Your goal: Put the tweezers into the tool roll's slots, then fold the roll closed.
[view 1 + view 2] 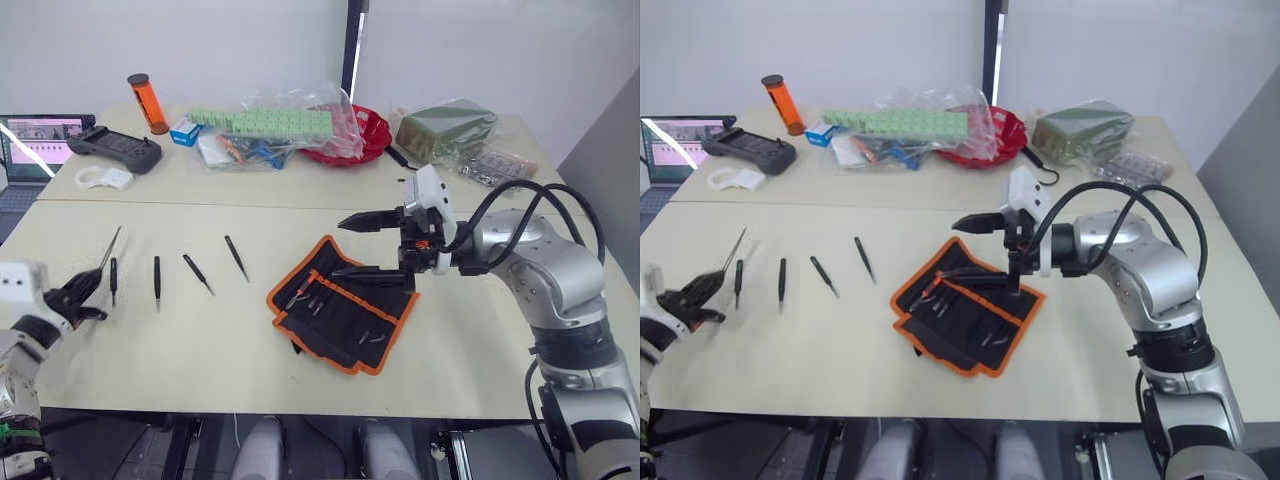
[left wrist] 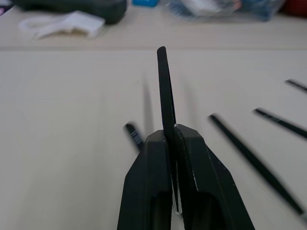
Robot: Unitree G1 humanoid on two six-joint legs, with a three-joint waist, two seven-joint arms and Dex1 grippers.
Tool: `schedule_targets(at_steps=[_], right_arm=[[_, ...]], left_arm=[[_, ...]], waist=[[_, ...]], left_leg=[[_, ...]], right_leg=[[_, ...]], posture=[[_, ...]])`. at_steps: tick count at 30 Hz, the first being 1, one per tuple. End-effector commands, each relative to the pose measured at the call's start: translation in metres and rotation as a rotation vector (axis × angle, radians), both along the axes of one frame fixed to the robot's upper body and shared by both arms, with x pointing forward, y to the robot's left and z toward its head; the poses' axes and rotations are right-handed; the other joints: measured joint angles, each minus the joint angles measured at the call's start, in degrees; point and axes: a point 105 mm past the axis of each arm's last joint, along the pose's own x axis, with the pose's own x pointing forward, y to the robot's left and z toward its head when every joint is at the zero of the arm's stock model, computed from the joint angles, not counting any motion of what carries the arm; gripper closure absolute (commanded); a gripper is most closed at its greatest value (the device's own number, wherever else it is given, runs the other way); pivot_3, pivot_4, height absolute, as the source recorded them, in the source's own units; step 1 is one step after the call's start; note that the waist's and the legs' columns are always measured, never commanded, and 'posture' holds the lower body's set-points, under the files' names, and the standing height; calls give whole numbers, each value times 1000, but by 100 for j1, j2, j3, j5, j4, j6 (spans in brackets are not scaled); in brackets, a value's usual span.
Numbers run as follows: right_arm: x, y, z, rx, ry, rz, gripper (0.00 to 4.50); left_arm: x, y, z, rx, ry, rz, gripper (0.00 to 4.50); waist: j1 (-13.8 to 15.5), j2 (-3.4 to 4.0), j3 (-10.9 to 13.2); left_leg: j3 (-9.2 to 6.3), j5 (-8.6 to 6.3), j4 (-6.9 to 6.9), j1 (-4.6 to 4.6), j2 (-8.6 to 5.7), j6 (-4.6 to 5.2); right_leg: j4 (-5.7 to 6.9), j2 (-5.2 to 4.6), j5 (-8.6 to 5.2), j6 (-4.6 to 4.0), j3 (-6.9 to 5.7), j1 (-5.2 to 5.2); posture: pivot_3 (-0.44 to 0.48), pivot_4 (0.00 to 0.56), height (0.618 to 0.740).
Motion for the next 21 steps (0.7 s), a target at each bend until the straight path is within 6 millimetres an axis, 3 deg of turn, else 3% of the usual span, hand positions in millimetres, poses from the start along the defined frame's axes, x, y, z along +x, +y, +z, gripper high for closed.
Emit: schedule_targets(at_steps=[1, 7, 11, 18, 21], right_arm=[[-5, -3, 5, -1, -69, -19, 0], [-7, -5, -1, -10, -110, -68, 0], [-8, -9, -2, -34, -164, -108, 0], [-16, -21, -13, -62, -127, -196, 0], [-29, -27, -22, -69, -52, -174, 877]], left_arm=[[4, -51, 44, 38, -80, -199, 4478], [7, -127, 66, 90, -60, -467, 4478], [4, -169, 59, 186, 41, -622, 4478], [1, -218, 54, 361, 132, -702, 4478], [-4, -229, 49, 452, 174, -723, 4500]], waist=[[-4, 0, 0], [-53, 1, 0], [-88, 0, 1], [-95, -1, 3], [-95, -1, 3]], left_leg=[[0, 0, 1, 0, -1, 0], [3, 0, -1, 2, 1, 0], [3, 0, -2, 1, 3, 0], [3, 0, 5, -2, -1, 1], [3, 0, 5, -3, -2, 1]], right_leg=[[0, -1, 0, 0, 0, 2], [0, 7, 0, 0, 2, 1], [2, 11, 0, 1, 2, 1], [0, 11, -1, 3, 4, 3], [-1, 10, -2, 5, 5, 4]], posture=[[0, 150, 740], [0, 150, 740], [0, 150, 740], [0, 150, 740], [0, 150, 740]])
